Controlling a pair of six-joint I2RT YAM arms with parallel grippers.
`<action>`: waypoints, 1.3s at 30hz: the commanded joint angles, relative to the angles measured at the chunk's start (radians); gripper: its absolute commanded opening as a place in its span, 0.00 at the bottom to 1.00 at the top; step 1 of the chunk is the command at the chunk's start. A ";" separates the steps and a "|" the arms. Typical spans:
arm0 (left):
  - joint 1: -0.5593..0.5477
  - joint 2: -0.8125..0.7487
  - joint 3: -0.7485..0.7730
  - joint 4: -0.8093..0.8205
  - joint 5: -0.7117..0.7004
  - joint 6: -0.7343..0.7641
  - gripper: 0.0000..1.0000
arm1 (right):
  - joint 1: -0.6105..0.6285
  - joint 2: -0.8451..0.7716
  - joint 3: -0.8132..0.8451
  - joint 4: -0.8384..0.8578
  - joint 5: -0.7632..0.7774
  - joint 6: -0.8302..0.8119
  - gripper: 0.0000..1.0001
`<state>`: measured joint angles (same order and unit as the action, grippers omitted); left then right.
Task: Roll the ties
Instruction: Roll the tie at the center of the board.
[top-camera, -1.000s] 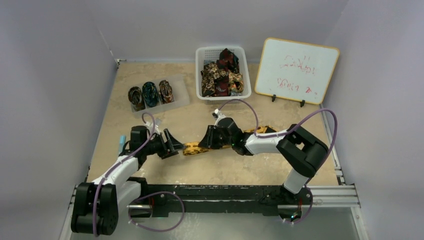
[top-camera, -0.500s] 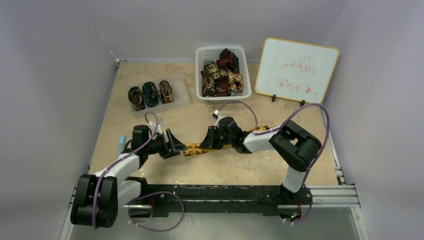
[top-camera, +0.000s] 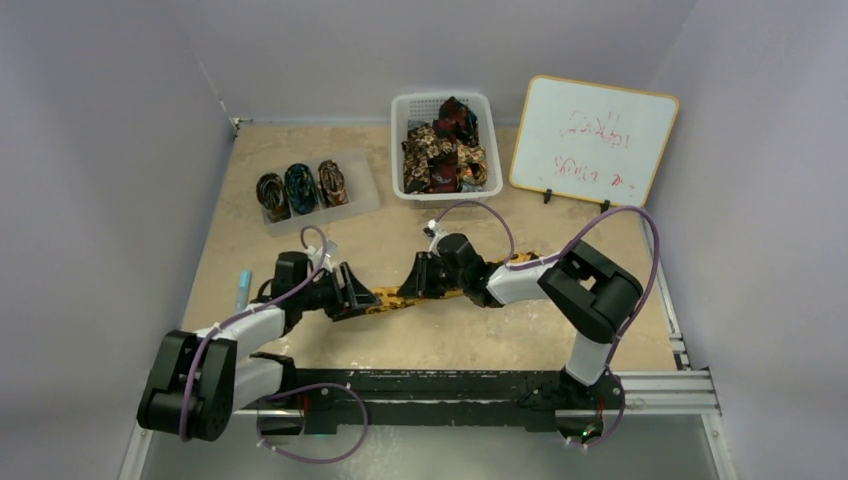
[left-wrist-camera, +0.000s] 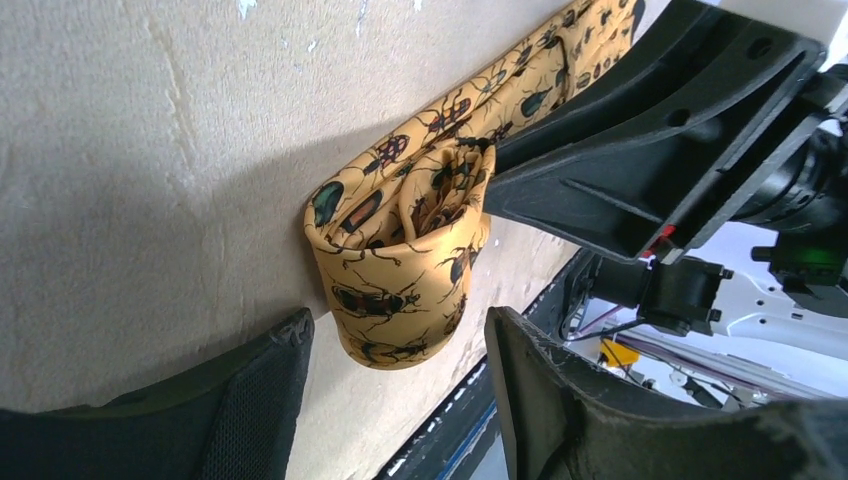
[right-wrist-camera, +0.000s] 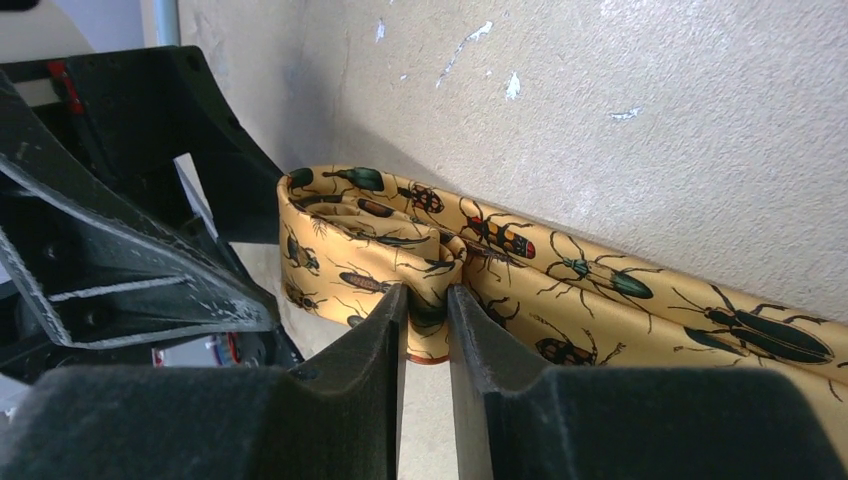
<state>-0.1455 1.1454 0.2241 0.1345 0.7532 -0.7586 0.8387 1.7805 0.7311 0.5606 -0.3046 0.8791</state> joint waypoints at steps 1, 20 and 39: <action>-0.041 0.014 0.011 0.020 -0.082 -0.041 0.61 | 0.002 0.017 0.003 0.044 -0.017 0.020 0.23; -0.112 -0.086 -0.089 0.122 -0.263 -0.225 0.58 | 0.002 0.044 -0.027 0.125 -0.047 0.061 0.21; -0.146 -0.048 -0.039 0.094 -0.305 -0.211 0.32 | 0.002 0.044 -0.017 0.135 -0.079 0.055 0.27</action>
<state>-0.2775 1.0943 0.1486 0.2474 0.4686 -0.9855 0.8383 1.8336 0.7116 0.6876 -0.3584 0.9428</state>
